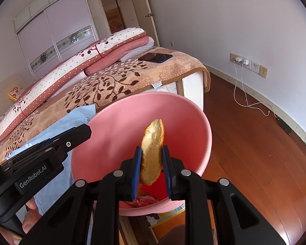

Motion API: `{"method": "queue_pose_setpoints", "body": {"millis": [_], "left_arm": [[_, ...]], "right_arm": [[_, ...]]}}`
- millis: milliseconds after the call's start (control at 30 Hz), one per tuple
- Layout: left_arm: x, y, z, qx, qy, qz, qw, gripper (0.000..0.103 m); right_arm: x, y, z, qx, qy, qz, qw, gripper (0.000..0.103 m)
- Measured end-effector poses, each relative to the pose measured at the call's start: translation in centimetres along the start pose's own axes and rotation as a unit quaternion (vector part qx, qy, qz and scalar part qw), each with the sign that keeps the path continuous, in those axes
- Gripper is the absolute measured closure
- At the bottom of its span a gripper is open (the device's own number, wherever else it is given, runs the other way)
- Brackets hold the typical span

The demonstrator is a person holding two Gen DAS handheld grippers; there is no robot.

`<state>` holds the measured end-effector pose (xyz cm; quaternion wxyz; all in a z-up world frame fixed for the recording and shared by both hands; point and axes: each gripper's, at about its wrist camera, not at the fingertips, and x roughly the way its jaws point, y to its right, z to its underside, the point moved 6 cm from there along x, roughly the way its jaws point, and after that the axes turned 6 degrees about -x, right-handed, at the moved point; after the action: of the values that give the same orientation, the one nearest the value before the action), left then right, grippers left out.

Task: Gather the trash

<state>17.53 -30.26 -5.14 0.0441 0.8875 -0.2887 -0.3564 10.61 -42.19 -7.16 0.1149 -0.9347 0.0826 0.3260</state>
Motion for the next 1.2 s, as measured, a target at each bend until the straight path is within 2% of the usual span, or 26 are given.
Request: {"method": "queue_pose_setpoints", "body": {"millis": [500, 633, 733, 767, 833, 1200], "left_arm": [[-0.8, 0.2, -0.2, 0.0, 0.005, -0.001, 1.0, 0.08], [-1.1, 0.2, -0.2, 0.0, 0.007, -0.003, 1.0, 0.079], [-1.1, 0.2, -0.2, -0.001, 0.007, -0.003, 1.0, 0.079], [-1.2, 0.2, -0.2, -0.001, 0.007, -0.004, 1.0, 0.078], [-1.4, 0.1, -0.2, -0.002, 0.009, -0.004, 0.9999, 0.067], [-2.7, -0.2, -0.5, -0.002, 0.022, -0.017, 0.9996, 0.067]], "right_arm": [[-0.6, 0.1, -0.1, 0.002, 0.003, -0.001, 1.0, 0.081], [-1.1, 0.1, -0.3, 0.003, 0.009, -0.001, 1.0, 0.072], [-1.3, 0.0, -0.4, 0.002, 0.011, -0.001, 1.0, 0.072], [-1.3, 0.0, -0.4, 0.002, 0.011, -0.002, 1.0, 0.072], [-1.3, 0.0, -0.4, 0.002, 0.011, -0.002, 1.0, 0.072], [-2.4, -0.8, -0.1, -0.007, 0.02, -0.007, 1.0, 0.071]]}}
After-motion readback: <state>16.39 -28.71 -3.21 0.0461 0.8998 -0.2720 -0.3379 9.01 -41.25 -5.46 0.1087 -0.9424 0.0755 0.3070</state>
